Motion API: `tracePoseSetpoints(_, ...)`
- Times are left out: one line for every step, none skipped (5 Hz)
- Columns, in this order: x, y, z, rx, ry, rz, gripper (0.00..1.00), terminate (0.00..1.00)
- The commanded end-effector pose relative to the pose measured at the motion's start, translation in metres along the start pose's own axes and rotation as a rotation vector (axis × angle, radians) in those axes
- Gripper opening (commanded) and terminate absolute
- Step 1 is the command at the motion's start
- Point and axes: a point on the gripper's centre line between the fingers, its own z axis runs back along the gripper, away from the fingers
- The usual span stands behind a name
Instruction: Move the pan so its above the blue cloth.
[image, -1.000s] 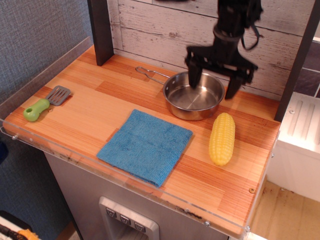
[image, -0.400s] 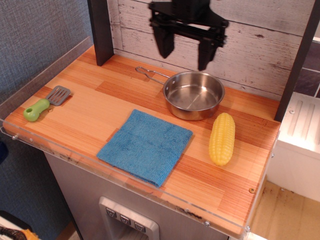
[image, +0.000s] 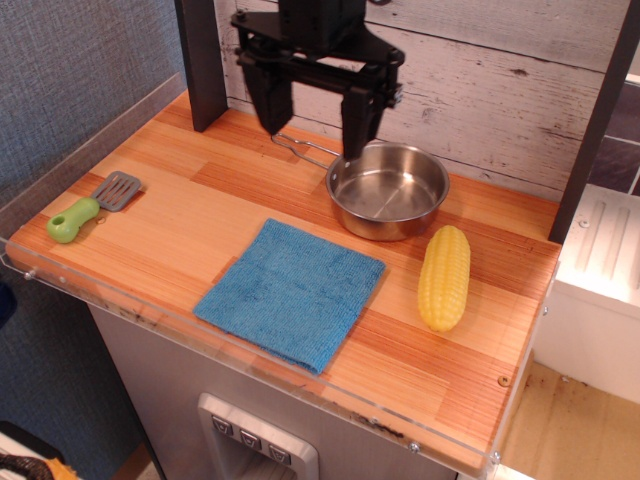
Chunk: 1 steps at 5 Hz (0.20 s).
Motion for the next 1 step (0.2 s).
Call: tracePoseSetpoints(-0.0044, 0.0104, 0.0163, -0.003, 0.052, -0.058, 1.0, 1.0)
